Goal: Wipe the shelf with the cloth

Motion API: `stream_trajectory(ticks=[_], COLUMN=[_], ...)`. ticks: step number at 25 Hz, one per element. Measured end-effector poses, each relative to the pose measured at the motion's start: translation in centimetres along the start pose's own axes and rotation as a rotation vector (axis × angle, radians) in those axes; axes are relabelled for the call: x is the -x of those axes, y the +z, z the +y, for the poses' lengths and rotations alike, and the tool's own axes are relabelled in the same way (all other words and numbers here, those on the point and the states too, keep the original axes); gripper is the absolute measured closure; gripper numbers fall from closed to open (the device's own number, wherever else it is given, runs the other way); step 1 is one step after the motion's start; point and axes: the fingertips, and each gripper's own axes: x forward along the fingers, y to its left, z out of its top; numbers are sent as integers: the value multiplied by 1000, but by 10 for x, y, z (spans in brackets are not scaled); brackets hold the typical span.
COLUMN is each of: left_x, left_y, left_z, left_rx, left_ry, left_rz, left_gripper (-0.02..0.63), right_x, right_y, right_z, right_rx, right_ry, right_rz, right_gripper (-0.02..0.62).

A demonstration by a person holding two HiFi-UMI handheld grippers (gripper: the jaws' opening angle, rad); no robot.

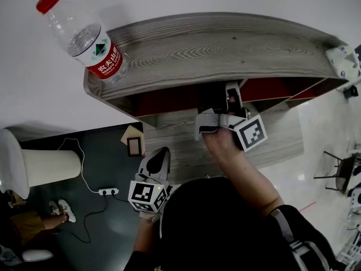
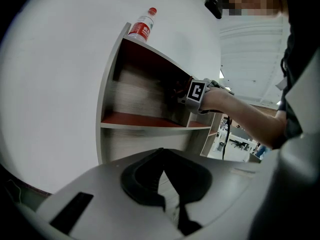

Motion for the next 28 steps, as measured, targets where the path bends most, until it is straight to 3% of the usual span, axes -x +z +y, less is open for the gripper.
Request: stream_trajectory(ticks=[11, 20, 28], left_x=[3, 3, 17], left_y=[-2, -2, -5], left_z=[11, 8, 7], left_rx=[13, 11, 17], left_ry=[25, 24, 54], left_rz=[3, 3, -2], left_gripper=[601, 601, 601], right_x=[-10, 14, 19], right_y=[-5, -11, -12], right_z=[-56, -102, -110], right_rx=[-6, -10, -7], right_ry=[-120, -269, -308], right_rz=[-20, -6, -14], right_gripper=[549, 549, 551])
